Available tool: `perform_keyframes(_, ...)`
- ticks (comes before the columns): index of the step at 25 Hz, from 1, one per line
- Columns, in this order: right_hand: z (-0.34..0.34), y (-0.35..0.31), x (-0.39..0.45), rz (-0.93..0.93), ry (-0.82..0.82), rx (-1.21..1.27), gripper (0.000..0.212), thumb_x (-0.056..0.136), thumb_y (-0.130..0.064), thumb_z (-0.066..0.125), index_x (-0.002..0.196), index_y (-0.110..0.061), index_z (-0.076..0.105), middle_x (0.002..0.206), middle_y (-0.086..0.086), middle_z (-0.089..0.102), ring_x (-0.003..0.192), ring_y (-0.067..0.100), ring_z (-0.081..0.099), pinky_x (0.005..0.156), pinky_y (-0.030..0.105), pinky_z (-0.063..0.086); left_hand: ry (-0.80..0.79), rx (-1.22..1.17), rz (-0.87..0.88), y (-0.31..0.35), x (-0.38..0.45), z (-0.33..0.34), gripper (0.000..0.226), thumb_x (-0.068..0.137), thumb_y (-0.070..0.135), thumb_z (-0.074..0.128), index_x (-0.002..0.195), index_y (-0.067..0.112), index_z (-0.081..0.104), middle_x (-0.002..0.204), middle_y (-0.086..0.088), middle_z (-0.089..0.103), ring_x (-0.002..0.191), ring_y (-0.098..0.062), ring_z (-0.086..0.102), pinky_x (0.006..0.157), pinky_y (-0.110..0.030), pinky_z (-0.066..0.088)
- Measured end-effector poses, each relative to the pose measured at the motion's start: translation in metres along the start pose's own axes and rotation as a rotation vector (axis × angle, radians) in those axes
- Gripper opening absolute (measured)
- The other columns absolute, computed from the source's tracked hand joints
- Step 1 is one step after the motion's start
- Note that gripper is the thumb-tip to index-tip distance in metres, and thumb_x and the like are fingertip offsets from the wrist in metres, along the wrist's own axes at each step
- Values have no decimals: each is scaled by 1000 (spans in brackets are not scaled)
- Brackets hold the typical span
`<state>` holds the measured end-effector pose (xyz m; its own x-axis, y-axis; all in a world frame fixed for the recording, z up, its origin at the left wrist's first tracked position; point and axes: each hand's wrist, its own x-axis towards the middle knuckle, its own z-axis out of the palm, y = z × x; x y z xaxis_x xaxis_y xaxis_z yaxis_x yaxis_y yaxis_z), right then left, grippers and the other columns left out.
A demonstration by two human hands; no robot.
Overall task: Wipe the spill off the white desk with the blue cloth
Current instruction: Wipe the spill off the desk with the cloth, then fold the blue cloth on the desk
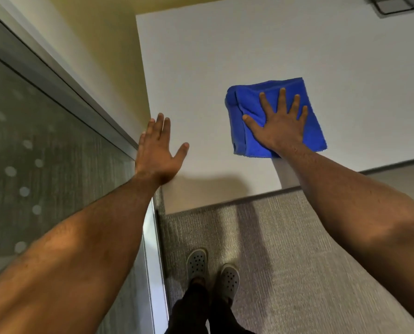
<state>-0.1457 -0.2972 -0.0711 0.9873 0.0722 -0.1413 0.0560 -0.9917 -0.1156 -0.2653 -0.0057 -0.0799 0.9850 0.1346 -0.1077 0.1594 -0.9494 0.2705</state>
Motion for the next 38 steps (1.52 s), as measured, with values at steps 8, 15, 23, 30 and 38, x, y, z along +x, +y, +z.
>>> perform_keyframes(8,-4,-40,56,-66,-13,-18,87,71,-91,-1,147,-48,-1,162,6,-1,146,41,-5,114,61,-6,44,47,28,5,-1,-5,83,95,67,24,156,12,16,165,-10,12,152,-30,10,121,-50,19)
perform_keyframes(15,-4,-45,-4,-275,-28,-95,80,79,-85,8,148,-45,2,162,5,1,146,40,-1,115,61,1,-7,-2,47,7,-1,-13,85,92,67,26,156,11,17,164,-11,14,150,-32,15,118,-52,23)
perform_keyframes(23,-6,-39,-24,-227,-88,-111,82,77,-88,9,146,-48,-9,162,-1,-9,147,33,-11,116,58,-4,-111,-18,-25,7,-4,-15,86,91,70,13,157,18,-2,166,-1,-5,153,-21,-5,123,-47,11)
perform_keyframes(30,-24,-46,-11,-205,-234,23,88,75,-88,19,146,-44,-10,161,2,-16,145,34,-19,114,58,-11,-158,70,-80,25,12,-32,89,91,65,32,156,9,12,165,-12,11,150,-31,12,123,-44,9)
perform_keyframes(38,-60,3,13,-87,169,474,35,85,-41,58,113,-21,50,106,0,63,94,19,58,79,27,41,-91,-574,-602,115,47,-41,62,86,52,66,130,11,55,130,-10,52,112,-24,55,88,-34,51)
